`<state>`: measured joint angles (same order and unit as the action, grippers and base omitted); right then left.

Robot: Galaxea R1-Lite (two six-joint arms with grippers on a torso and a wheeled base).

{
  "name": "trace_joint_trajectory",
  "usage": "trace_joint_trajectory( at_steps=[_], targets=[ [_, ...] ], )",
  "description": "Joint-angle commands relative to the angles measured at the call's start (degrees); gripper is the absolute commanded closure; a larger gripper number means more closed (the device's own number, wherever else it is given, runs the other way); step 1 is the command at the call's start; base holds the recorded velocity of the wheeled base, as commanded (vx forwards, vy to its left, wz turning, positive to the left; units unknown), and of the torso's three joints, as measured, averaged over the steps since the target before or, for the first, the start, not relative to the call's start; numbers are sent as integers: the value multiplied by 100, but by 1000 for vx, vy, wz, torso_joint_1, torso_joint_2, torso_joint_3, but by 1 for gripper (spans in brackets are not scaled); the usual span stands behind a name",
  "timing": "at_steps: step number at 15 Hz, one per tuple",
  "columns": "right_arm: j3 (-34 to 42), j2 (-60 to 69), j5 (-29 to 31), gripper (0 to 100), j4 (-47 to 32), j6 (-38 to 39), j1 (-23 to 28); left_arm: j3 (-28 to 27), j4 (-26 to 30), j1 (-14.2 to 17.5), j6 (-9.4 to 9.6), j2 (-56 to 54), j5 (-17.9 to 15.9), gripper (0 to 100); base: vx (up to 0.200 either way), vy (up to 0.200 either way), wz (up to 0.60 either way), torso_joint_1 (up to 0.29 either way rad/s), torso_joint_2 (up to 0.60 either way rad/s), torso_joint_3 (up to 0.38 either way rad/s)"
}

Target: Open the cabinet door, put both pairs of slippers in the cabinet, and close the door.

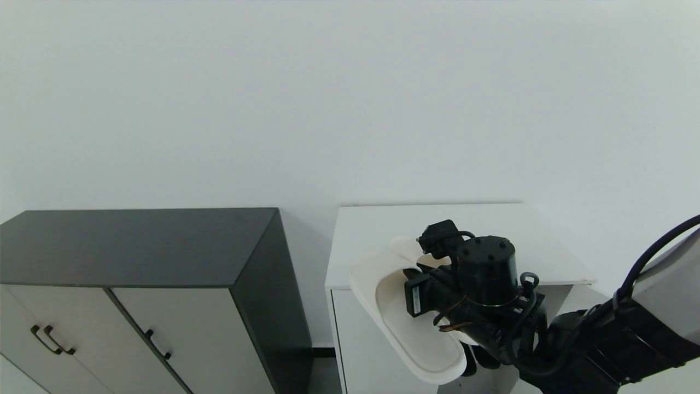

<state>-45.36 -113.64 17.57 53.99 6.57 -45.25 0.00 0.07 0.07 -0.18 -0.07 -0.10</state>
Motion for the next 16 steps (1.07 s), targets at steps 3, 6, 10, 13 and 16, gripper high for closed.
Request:
trace_joint_trajectory(
  at_steps=[3,6,10,13,16],
  targets=[
    [10,-18,1,100,-3,2,-1,0,1,1,1,7,1,100,-133,0,0,0,3,2],
    [10,-35,1,100,-3,2,-1,0,1,1,-8,7,1,100,0,0,0,0,0,0],
    [19,-62,10,100,32,2,-10,0,1,1,-8,7,1,100,0,0,0,0,0,0],
    [27,-62,19,100,103,-7,-28,0,1,1,-17,7,1,100,0,0,0,0,0,0],
    [71,-62,19,100,112,-7,-36,0,1,1,-17,7,1,100,0,0,0,0,0,0]
  ],
)
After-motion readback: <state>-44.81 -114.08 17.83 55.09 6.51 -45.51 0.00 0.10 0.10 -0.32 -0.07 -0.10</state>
